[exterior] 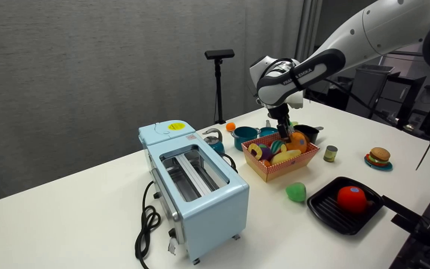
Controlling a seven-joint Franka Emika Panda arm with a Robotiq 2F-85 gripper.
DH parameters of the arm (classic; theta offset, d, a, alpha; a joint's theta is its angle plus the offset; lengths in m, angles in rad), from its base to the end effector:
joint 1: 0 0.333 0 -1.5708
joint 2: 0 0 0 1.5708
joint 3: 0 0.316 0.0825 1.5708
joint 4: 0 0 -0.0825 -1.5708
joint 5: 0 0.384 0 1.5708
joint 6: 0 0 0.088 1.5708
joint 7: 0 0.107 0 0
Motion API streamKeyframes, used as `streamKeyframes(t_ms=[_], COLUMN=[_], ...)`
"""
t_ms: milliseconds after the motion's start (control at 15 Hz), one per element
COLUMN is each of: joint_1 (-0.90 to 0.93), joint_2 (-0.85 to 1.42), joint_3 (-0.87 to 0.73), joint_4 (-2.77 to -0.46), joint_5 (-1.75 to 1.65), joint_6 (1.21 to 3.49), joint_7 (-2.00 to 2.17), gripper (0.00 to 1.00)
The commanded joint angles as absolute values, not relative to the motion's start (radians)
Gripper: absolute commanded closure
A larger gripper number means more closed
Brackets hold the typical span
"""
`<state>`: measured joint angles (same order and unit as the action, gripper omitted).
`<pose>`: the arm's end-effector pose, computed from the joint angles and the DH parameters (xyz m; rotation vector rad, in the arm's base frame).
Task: Take the pineapple plush toy from the box and put it on the oven tray
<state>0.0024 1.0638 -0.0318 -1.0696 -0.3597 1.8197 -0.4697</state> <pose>0.7381 -0.0434 0.1558 2.6898 0.8286 -0.5577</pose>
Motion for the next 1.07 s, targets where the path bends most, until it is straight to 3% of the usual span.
streamKeyframes(t_ms=[0,133,200,333,800,933,1000], joint_1=[0.007,0.007,0.006,0.007,0.009,0.013,0.017], joint_2=[1.132,1.148,1.154,1.165,1.173,1.157,1.14], joint_3=[-0.036,-0.038,-0.038,-0.039,-0.033,-0.032,-0.031], joint_4=[-0.964,-0.943,-0.934,-0.912,-0.866,-0.881,-0.901], joint_5=[-0.358,-0.356,-0.353,-0.348,-0.33,-0.329,-0.331], joint_6=[1.758,1.745,1.734,1.708,1.641,1.641,1.649], joint_7=[-0.496,-0.493,-0.491,-0.482,-0.466,-0.462,-0.458], gripper=[0.0,0.0,0.25,0.32,0.87,0.98,0.99])
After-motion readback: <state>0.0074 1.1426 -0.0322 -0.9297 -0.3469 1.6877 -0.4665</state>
